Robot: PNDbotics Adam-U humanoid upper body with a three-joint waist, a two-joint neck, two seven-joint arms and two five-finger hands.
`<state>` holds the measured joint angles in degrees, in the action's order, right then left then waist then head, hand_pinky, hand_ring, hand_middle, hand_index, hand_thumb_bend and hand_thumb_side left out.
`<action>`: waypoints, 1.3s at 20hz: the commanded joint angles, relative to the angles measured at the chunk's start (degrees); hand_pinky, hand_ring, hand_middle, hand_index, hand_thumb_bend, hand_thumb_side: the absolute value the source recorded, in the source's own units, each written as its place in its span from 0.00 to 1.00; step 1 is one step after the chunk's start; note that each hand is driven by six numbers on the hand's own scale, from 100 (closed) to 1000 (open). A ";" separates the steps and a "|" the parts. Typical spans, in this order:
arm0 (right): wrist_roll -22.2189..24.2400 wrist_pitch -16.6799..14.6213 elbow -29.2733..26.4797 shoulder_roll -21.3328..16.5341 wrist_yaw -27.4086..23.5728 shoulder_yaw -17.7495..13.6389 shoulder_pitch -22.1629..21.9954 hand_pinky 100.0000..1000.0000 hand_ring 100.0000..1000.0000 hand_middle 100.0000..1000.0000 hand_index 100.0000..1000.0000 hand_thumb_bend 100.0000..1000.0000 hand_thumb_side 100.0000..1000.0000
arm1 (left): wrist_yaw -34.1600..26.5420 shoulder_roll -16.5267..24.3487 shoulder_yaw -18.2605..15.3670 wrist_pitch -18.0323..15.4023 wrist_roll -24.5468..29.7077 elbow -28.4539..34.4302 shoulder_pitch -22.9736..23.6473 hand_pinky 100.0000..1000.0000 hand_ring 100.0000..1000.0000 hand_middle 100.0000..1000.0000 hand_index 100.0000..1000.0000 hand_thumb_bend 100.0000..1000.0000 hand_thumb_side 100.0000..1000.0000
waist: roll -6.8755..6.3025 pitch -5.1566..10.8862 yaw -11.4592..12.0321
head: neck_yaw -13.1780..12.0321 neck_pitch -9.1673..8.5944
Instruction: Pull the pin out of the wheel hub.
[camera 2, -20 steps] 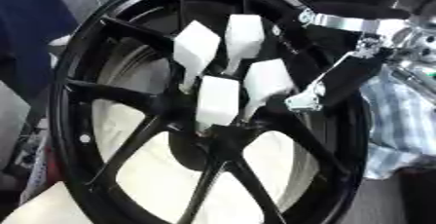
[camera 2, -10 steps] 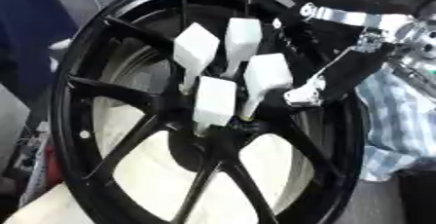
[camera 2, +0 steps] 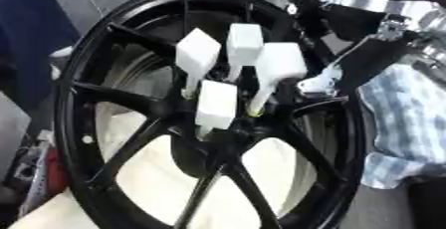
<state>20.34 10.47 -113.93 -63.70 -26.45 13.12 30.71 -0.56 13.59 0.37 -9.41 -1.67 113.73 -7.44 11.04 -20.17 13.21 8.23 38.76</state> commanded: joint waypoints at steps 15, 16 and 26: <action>-8.19 -2.43 -0.66 -10.48 -11.89 -18.40 -12.10 0.50 0.47 0.36 0.31 0.30 0.00 | 0.01 0.09 -2.50 -1.87 -2.08 0.86 1.87 0.78 0.94 0.65 0.78 0.00 0.73 | -4.01 1.49 -6.01 | -3.97 1.00; -9.13 -2.33 -0.66 -10.50 -12.08 -19.93 -13.63 0.50 0.47 0.36 0.31 0.30 0.00 | 0.25 -0.01 -2.68 -2.05 -2.34 0.86 2.03 0.78 0.94 0.65 0.78 0.00 0.73 | -4.34 1.37 -6.71 | -4.59 0.99; -18.11 -3.53 0.89 -3.60 -8.03 -32.21 -28.23 0.52 0.48 0.38 0.31 0.30 0.05 | 2.07 -0.91 -3.57 -3.73 -4.05 0.86 2.62 0.78 0.94 0.65 0.78 0.00 0.73 | -7.26 0.04 -11.70 | -8.14 0.77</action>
<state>3.36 7.41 -113.26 -67.00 -35.45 -16.73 2.37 1.06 12.54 -2.72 -12.88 -5.43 113.73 -4.69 3.72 -20.90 1.48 0.45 39.69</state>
